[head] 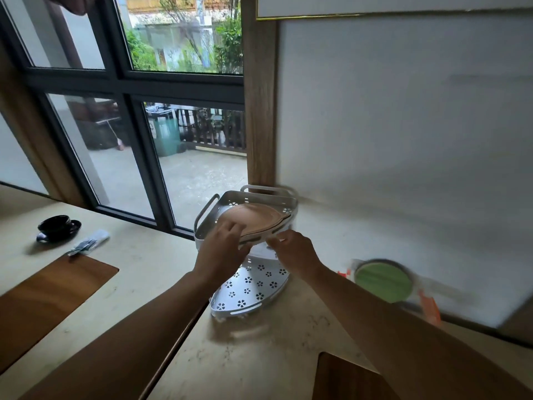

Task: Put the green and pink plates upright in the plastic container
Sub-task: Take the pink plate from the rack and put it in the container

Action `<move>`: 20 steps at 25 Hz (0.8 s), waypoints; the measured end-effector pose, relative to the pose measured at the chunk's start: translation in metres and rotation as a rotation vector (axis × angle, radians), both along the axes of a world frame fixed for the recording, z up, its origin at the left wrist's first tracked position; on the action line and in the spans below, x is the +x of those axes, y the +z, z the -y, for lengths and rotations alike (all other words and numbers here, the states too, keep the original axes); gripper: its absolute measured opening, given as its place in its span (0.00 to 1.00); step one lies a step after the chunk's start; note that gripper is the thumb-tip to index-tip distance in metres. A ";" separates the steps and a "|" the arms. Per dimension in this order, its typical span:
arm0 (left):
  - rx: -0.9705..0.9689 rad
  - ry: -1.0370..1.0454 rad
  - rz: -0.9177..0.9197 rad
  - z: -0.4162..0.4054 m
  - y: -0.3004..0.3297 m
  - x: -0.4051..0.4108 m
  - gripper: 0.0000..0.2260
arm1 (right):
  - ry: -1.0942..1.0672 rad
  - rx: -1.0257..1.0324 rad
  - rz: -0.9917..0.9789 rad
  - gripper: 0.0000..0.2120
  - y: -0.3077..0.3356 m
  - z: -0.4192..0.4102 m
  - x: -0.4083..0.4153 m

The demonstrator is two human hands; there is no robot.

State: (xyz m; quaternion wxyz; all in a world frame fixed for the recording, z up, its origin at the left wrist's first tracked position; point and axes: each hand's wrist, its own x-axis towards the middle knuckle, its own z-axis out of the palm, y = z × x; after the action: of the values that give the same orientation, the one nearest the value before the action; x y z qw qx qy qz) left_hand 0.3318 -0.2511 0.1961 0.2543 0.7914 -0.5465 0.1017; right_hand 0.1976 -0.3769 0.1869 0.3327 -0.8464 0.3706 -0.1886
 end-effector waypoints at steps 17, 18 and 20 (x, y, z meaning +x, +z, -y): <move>-0.028 -0.054 -0.107 0.034 -0.010 0.018 0.10 | -0.218 0.364 0.196 0.19 -0.006 0.024 0.047; -0.023 -0.053 -0.100 0.035 -0.010 0.018 0.11 | -0.227 0.382 0.194 0.18 -0.007 0.025 0.048; -0.007 -0.055 -0.085 0.037 -0.011 0.020 0.11 | -0.259 0.443 0.216 0.17 -0.006 0.025 0.050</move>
State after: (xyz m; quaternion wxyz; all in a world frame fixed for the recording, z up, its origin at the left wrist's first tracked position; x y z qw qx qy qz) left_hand 0.3515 -0.2878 0.1848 0.2826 0.7788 -0.5565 0.0627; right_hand 0.2479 -0.4023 0.1806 0.5203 -0.6736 0.4703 -0.2330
